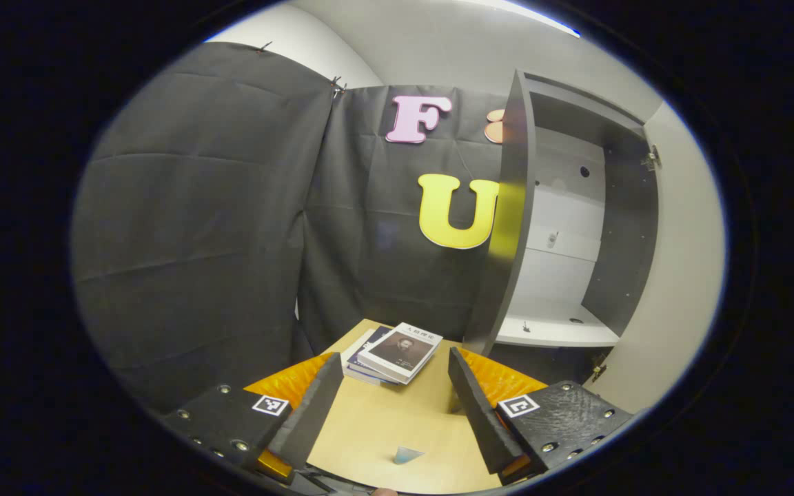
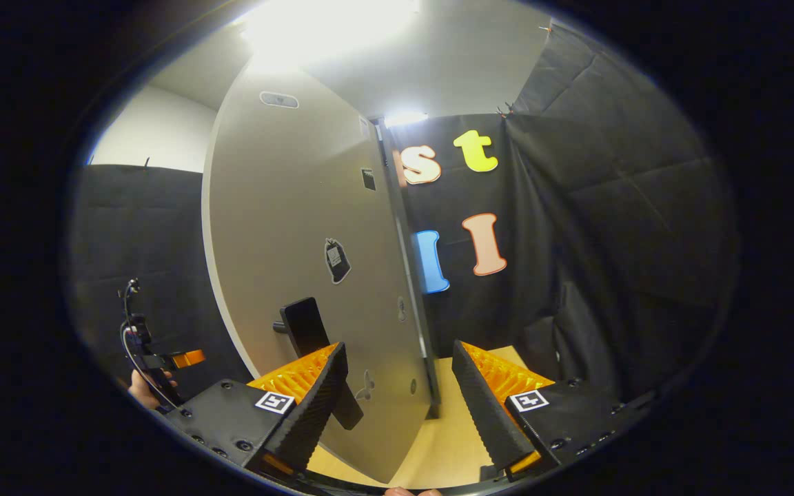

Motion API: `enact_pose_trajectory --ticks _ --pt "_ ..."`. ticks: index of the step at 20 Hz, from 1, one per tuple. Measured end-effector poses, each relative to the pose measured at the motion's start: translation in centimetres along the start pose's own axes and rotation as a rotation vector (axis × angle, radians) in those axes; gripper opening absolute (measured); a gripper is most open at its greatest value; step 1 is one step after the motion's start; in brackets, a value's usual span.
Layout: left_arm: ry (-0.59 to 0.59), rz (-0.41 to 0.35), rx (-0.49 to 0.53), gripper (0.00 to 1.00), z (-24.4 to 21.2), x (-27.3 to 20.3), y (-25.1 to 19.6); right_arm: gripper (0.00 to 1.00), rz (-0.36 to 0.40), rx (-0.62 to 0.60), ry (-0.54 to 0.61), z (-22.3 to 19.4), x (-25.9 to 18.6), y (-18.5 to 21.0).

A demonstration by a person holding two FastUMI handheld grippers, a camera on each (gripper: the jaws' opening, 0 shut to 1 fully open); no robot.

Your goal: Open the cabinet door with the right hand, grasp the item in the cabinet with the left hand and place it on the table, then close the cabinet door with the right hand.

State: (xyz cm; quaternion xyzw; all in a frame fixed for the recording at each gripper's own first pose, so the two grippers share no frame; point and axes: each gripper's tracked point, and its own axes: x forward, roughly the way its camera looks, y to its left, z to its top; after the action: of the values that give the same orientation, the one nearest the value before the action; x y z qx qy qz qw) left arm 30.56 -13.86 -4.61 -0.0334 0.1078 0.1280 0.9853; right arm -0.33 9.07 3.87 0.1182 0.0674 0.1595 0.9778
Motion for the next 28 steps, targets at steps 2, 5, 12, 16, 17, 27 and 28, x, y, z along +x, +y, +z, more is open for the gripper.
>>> enact_pose_trajectory --ticks 2,5,12,16,17,27,28 --pt "0.008 -0.007 0.003 0.94 -0.1 0.2 0.2 0.98 0.023 0.000 0.004 -0.3 0.8 1.8" --pt "0.023 -0.015 -0.006 0.94 -0.3 0.4 0.4 0.97 0.040 -0.055 0.008 -0.3 2.3 4.2" --pt "0.034 -0.029 -0.016 0.94 -0.4 1.4 1.2 0.98 0.109 -0.107 0.028 -1.8 6.0 10.9" --pt "0.048 -0.045 0.002 0.94 -0.7 1.9 1.8 0.98 0.160 -0.148 0.057 -3.6 8.9 14.7" --pt "0.060 -0.049 0.009 0.94 -0.8 1.9 2.1 0.98 0.149 -0.170 0.059 -3.8 8.7 15.3" --pt "0.042 -0.165 0.055 0.92 -0.3 2.6 1.8 0.98 0.068 -0.144 0.071 -4.6 12.7 15.3" --pt "0.029 -0.174 0.056 0.92 0.0 2.7 1.5 1.00 0.062 -0.145 0.065 -4.5 13.0 14.8"
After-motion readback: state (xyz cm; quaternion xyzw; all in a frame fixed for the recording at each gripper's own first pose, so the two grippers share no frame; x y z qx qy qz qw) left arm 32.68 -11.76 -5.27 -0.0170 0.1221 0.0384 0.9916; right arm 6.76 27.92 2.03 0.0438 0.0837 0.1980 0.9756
